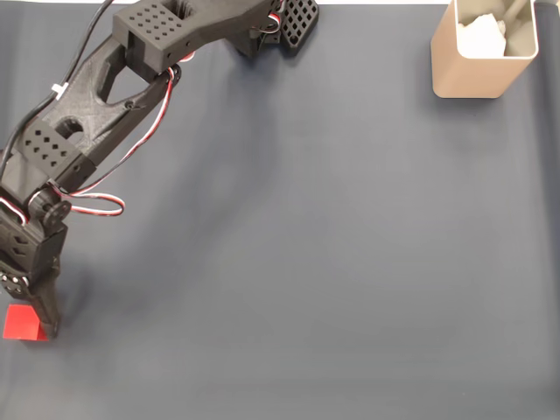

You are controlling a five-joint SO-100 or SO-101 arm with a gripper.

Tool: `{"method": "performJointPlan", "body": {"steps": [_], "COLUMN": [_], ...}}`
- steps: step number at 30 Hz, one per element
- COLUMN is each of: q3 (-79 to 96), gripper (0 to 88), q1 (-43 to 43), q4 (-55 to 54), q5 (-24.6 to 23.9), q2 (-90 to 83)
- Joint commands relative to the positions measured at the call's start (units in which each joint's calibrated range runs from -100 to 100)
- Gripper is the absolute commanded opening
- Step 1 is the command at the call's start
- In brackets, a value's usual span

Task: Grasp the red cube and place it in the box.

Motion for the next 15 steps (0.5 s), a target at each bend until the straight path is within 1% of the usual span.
{"method": "performJointPlan", "body": {"steps": [1,8,15], "q3": [-2.4,-2.4,-2.2], "gripper": [31.3,22.9,17.2], "q1": [-0.4,-0.4,-0.2], "q4": [-1.2,-2.2,-2.5], "q5": [-0.1,-0.6,-0.8], "q2": [-1.6,-1.6,-1.8]}}
